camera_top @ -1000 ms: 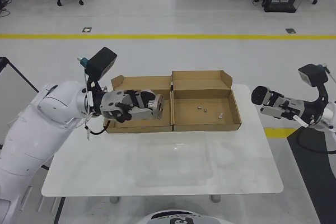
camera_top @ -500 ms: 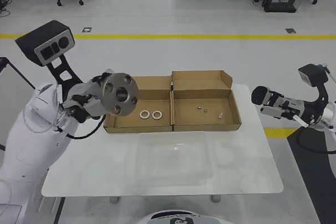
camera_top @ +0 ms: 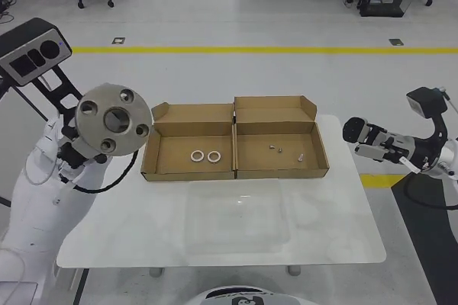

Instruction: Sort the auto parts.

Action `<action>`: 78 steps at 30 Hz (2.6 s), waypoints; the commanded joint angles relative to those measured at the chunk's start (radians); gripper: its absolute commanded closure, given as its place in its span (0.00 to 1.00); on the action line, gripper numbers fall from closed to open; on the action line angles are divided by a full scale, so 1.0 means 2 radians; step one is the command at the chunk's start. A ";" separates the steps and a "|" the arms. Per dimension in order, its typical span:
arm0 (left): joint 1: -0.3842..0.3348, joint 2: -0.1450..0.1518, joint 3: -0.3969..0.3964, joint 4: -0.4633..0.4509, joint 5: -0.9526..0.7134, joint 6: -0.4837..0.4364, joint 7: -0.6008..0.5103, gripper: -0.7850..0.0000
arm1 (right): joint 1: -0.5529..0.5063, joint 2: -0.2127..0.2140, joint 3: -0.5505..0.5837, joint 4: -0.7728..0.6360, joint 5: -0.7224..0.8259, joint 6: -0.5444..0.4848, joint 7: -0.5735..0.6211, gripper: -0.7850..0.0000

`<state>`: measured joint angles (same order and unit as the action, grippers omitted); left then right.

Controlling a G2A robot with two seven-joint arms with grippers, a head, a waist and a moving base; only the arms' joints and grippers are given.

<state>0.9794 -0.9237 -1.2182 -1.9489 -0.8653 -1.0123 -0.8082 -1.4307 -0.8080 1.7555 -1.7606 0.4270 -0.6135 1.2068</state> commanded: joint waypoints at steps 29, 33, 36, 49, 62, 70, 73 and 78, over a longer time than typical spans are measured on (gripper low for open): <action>0.029 -0.041 -0.014 -0.042 -0.100 0.000 0.000 1.00 | 0.000 0.000 0.000 0.000 0.000 0.000 0.000 0.00; 0.032 -0.042 -0.021 -0.023 -0.057 0.011 -0.011 1.00 | 0.000 0.000 0.000 0.000 0.000 0.000 0.000 0.00; 0.037 -0.041 -0.033 -0.011 -0.020 0.025 -0.017 1.00 | 0.000 0.000 0.000 0.000 0.000 0.000 0.000 0.00; 0.060 -0.043 -0.060 -0.036 0.107 0.090 0.019 1.00 | 0.000 0.000 0.000 0.000 0.000 0.000 0.000 0.00; 0.049 -0.052 -0.036 -0.031 -0.004 0.048 -0.009 1.00 | 0.000 0.000 0.000 0.000 0.000 0.000 0.000 0.00; 0.051 -0.053 -0.053 -0.022 0.055 0.075 -0.018 1.00 | 0.000 0.000 0.000 0.000 0.000 0.000 0.000 0.00; 0.054 -0.052 -0.064 -0.024 0.102 0.096 -0.020 1.00 | 0.000 0.000 0.000 0.000 0.000 0.000 0.000 0.00; 0.060 -0.051 -0.073 -0.036 0.155 0.128 -0.015 1.00 | 0.000 0.000 0.000 0.000 0.000 0.000 0.000 0.00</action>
<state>1.0976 -1.0259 -1.3643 -2.0153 -0.5643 -0.7608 -0.8412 -1.4307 -0.8080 1.7555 -1.7606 0.4270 -0.6135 1.2068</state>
